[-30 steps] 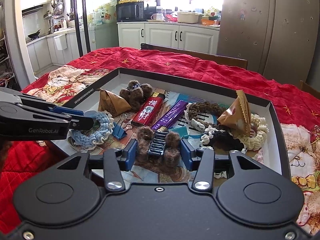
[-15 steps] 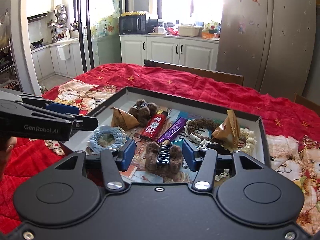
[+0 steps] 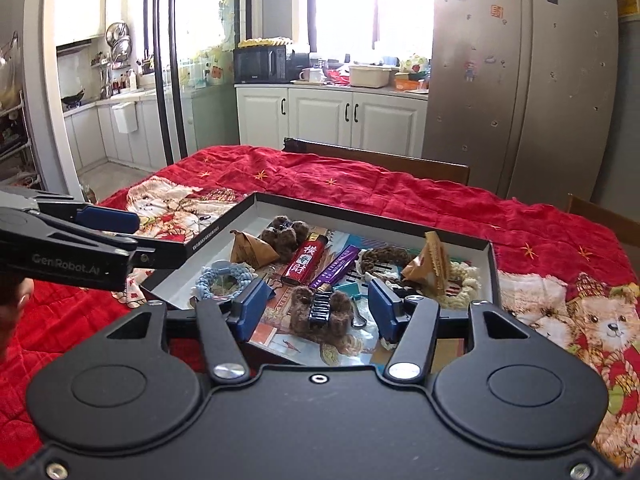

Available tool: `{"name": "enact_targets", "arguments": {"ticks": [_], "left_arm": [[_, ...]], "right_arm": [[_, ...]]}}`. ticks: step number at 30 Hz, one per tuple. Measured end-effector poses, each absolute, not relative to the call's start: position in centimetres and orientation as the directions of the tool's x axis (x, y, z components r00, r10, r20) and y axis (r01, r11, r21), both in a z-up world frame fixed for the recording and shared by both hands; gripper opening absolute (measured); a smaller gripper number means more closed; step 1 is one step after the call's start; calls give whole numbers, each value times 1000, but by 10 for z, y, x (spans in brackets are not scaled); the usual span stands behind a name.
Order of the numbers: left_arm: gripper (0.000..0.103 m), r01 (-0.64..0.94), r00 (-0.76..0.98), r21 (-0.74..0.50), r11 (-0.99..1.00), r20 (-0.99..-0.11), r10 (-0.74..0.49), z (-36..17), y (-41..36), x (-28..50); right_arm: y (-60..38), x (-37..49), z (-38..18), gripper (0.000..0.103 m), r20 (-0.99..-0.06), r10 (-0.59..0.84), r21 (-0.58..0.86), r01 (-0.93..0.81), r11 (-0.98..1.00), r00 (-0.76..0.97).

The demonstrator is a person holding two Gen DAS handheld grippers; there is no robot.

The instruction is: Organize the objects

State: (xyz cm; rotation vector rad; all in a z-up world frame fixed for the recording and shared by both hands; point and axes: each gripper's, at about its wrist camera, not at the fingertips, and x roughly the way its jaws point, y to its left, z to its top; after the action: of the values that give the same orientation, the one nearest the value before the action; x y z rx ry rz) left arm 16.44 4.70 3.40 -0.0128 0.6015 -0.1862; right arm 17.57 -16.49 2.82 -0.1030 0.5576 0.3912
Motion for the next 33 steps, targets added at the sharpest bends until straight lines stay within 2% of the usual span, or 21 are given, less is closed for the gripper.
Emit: {"name": "enact_targets", "arguments": {"ticks": [7,14,23,33], "left_arm": [[92,175,818,-80,981,-543,-190,44,45,139],[103,185,826,-73,980,-529,-196,46,42,107],[103,193,822,-81,978,-531,-207,44,33,69],[103,212,820,-77,974,-528,-220,40,25,37]], "right_arm": [[-181,145,36,58,-526,328,24,-372,928,784],[-195,112,37,62,-530,325,43,-358,933,783],[-200,65,46,79,-495,313,27,-346,938,810],[-193,25,40,83,-497,269,-12,-317,948,825]]}}
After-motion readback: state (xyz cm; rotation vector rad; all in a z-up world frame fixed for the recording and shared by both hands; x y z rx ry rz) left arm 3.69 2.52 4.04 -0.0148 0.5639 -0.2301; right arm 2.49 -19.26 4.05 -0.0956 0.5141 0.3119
